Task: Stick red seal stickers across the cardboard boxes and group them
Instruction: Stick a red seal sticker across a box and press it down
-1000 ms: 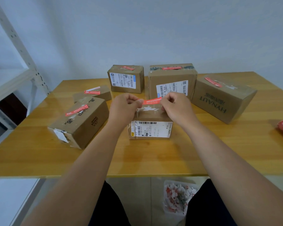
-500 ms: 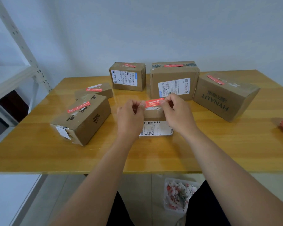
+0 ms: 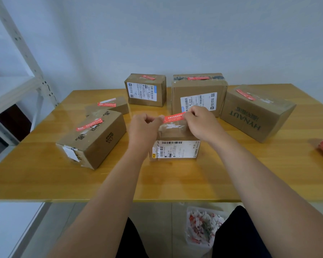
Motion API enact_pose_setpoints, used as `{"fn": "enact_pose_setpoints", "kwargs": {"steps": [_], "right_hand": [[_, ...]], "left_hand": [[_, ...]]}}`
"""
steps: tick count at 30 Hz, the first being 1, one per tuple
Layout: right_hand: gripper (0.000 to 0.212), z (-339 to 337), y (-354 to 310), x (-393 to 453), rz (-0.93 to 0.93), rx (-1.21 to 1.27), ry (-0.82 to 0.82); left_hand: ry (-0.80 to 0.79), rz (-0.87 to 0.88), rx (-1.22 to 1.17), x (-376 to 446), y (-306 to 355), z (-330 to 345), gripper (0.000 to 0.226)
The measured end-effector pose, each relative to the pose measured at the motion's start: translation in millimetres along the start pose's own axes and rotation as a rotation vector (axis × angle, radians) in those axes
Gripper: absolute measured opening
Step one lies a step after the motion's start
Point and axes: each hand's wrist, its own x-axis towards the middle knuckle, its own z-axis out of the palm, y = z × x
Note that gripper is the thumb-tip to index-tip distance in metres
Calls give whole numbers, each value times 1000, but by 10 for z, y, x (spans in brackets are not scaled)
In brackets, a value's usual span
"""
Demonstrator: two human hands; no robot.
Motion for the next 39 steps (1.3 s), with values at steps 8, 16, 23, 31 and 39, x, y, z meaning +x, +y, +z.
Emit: {"fn": "enact_pose_setpoints", "kwargs": {"steps": [8, 16, 23, 31, 39], "right_hand": [[26, -43, 41, 1, -2, -84, 31], [30, -39, 72, 10, 16, -105, 32], [30, -4, 78, 1, -8, -187, 29], [26, -25, 32, -13, 16, -217, -8], [23, -9, 29, -12, 10, -259, -14]], "left_hand": [[-80, -23, 97, 23, 52, -35, 25], [-69, 82, 237, 21, 26, -45, 28], [-41, 137, 415, 114, -101, 7, 30], [-38, 142, 482, 162, -54, -22, 33], [-78, 107, 472, 159, 4, -42, 31]]}}
